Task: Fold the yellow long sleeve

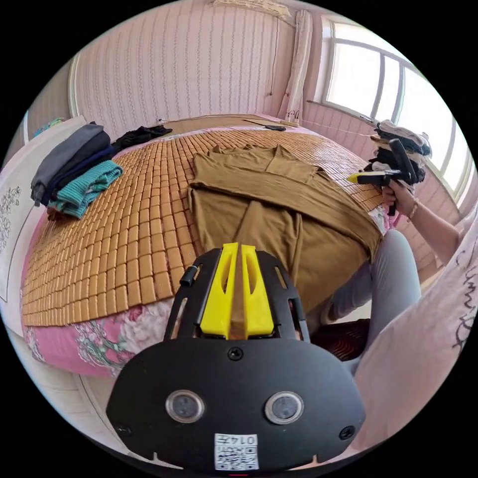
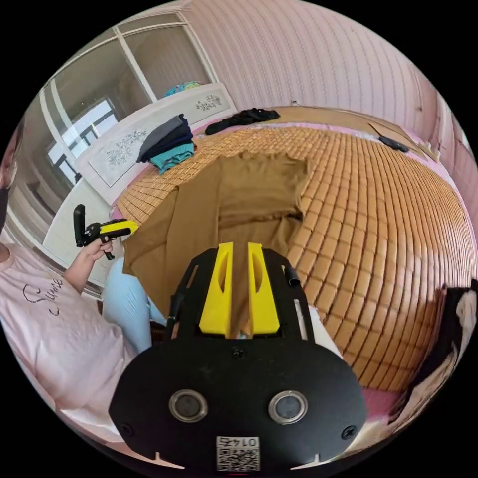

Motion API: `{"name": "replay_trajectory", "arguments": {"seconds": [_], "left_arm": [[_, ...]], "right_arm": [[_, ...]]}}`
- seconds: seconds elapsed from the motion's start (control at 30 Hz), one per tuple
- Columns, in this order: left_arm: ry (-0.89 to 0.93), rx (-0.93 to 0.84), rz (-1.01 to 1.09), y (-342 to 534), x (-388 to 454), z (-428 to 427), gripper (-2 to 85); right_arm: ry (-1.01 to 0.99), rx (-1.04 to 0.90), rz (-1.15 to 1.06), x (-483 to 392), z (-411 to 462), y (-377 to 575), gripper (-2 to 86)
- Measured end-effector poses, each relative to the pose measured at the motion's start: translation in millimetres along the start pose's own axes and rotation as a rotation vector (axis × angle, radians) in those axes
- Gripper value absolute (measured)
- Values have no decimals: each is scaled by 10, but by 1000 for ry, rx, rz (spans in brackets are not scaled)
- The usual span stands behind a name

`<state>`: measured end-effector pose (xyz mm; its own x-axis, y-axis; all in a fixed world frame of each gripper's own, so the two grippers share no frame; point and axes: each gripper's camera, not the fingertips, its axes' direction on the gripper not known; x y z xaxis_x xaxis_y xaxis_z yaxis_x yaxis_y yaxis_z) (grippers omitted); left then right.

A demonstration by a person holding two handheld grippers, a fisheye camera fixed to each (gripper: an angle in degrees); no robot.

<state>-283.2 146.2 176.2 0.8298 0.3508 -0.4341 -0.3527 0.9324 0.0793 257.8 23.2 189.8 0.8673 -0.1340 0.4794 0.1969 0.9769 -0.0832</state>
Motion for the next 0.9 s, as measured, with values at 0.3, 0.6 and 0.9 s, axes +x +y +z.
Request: {"name": "replay_trajectory", "arguments": {"seconds": [0.3,0.6,0.9], "left_arm": [[-51,64,-35,-510,-589,1,3],[-53,131,-143,-2165,-1500,877,40],[-142,-163,-108,-3030,-1698,2327,79]], "right_arm": [[-48,170,78,437,-298,-72,76],[36,91,1,713,439,-1801,90],[18,-65,102,1222,1096,-2492,43]]}}
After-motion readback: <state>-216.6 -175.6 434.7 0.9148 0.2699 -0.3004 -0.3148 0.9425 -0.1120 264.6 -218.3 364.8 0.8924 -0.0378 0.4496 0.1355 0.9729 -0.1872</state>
